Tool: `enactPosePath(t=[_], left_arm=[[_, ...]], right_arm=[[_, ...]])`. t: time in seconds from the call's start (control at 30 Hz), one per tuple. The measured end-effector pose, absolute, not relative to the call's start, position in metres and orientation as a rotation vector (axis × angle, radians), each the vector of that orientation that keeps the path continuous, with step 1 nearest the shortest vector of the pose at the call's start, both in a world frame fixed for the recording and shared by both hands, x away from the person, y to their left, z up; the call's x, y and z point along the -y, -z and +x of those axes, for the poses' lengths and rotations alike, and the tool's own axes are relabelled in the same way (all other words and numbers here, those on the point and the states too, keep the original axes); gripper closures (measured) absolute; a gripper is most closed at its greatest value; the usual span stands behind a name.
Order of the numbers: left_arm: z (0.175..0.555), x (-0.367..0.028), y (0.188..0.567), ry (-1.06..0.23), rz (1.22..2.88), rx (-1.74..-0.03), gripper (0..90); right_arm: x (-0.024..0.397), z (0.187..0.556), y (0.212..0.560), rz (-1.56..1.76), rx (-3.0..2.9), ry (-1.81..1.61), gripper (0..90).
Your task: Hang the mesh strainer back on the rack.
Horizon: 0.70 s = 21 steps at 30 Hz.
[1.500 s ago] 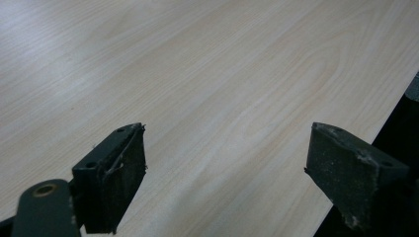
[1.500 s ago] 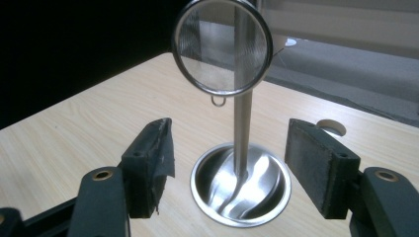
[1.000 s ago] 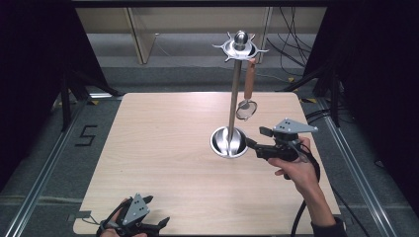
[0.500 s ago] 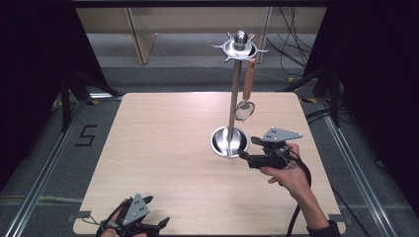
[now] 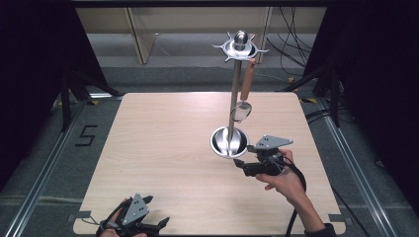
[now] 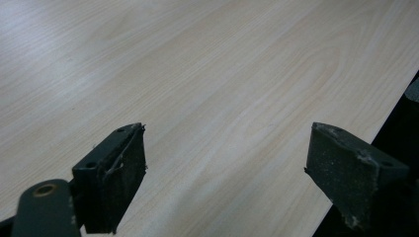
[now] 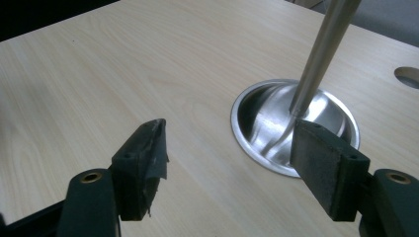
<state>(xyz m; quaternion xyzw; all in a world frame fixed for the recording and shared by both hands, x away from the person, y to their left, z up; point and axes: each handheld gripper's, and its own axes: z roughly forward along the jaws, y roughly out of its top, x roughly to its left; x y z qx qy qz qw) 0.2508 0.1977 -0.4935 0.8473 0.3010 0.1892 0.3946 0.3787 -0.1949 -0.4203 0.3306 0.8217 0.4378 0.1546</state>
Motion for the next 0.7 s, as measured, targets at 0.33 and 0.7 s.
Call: enactPosePath(t=[0.33,0.7], left_arm=[[0.249,-0.196,0.494,-0.461,2.131,-0.800,14.8],[0.251,-0.197,0.494,-0.488,2.146,-0.771,14.8]], right_arm=[[0.189,0.369,0.430,0.941,-2.413,-1.224,30.2],[0.189,0.361,0.444,0.910,-2.458,-1.170,29.2]])
